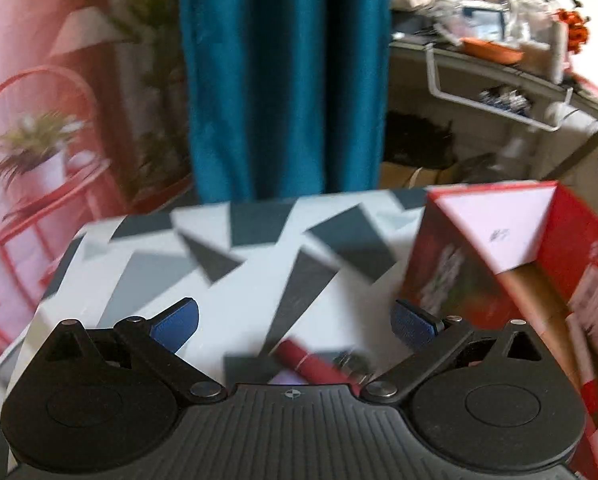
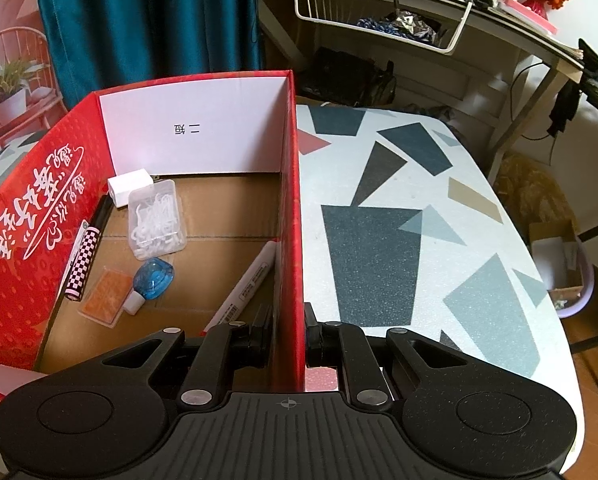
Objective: Organize rigid objects
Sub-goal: 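Move the left gripper to the lavender case and close on it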
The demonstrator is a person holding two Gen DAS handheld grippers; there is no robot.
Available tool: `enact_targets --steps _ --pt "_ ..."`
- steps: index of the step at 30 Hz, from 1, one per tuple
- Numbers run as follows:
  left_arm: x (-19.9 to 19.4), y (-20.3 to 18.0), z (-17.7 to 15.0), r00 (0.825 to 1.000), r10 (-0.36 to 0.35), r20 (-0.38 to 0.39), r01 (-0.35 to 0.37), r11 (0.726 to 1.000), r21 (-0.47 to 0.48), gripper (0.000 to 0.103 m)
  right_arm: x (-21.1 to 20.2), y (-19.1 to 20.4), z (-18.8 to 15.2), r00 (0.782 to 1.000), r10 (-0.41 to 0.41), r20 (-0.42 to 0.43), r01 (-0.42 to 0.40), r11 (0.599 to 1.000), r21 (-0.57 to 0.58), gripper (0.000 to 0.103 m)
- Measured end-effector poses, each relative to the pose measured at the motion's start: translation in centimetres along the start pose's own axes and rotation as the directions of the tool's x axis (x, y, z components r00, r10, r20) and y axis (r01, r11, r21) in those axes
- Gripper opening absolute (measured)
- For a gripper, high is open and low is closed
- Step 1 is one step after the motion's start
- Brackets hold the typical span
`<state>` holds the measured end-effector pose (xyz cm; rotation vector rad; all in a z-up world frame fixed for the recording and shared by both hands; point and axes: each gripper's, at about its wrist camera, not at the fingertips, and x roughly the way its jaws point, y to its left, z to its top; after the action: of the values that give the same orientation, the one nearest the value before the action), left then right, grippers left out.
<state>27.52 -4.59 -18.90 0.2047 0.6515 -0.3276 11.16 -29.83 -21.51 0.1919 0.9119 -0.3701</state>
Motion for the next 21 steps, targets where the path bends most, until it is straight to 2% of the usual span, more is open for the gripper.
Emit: enact_targets --steps 4,8,12,17,19,21 --pt "0.1 0.5 -2.3 0.998 0.05 -0.031 -0.05 0.999 -0.01 0.103 0.0 0.0 0.0 1.0 0.0 0.0 0.0 1.0 0.0 0.013" --pt "-0.1 -0.4 -4.4 0.997 0.08 -0.02 -0.078 0.995 0.054 0.103 0.0 0.0 0.0 1.0 0.0 0.0 0.0 1.0 -0.001 0.013" --pt "-0.4 -0.7 -6.2 1.0 0.002 -0.023 0.0 0.994 0.107 0.103 0.0 0.0 0.0 1.0 0.0 0.0 0.0 1.0 -0.001 0.013" --pt "-0.8 -0.4 -7.6 0.999 0.027 0.031 -0.032 0.988 0.153 0.103 0.0 0.0 0.0 1.0 -0.001 0.0 0.001 1.0 -0.002 0.013" --pt "-0.3 -0.1 -7.4 0.999 -0.025 0.035 0.016 0.973 0.23 0.103 -0.1 0.0 0.0 1.0 -0.004 -0.002 0.004 1.0 -0.011 0.013" --pt "0.1 0.2 -7.1 0.995 -0.097 0.004 0.09 0.941 0.327 0.103 -0.1 0.0 0.0 1.0 -0.003 -0.003 0.003 1.0 -0.01 0.013"
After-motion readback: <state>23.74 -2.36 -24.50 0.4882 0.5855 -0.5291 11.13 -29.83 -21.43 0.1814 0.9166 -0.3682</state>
